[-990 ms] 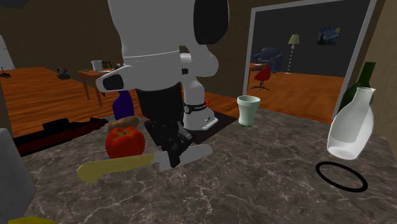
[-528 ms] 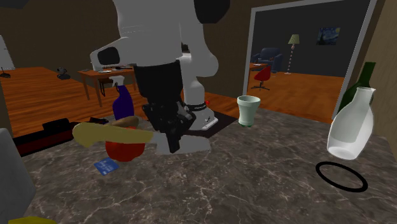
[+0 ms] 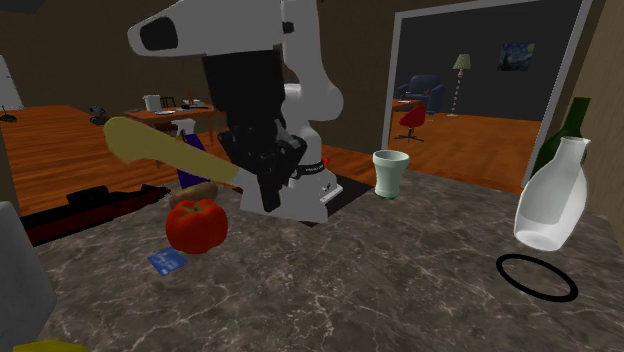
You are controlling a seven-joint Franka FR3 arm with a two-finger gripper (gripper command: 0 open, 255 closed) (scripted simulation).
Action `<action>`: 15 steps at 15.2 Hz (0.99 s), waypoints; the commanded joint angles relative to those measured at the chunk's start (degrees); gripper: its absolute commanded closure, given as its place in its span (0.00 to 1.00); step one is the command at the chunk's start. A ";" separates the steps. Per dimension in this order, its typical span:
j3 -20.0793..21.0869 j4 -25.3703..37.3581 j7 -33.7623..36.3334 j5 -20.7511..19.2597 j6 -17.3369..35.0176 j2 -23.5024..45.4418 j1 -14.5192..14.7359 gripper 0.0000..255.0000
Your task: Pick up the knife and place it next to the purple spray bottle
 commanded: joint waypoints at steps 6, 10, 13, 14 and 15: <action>0.01 3.67 -0.15 0.69 -5.12 -1.59 -0.18 1.00; 0.00 6.17 -0.12 0.90 -8.10 -2.13 -0.25 1.00; -0.01 8.19 -0.04 0.99 -10.36 -2.39 -0.27 1.00; -0.01 8.89 0.00 1.01 -11.12 -2.45 -0.28 1.00; -0.01 9.61 0.03 1.02 -11.87 -2.50 -0.29 1.00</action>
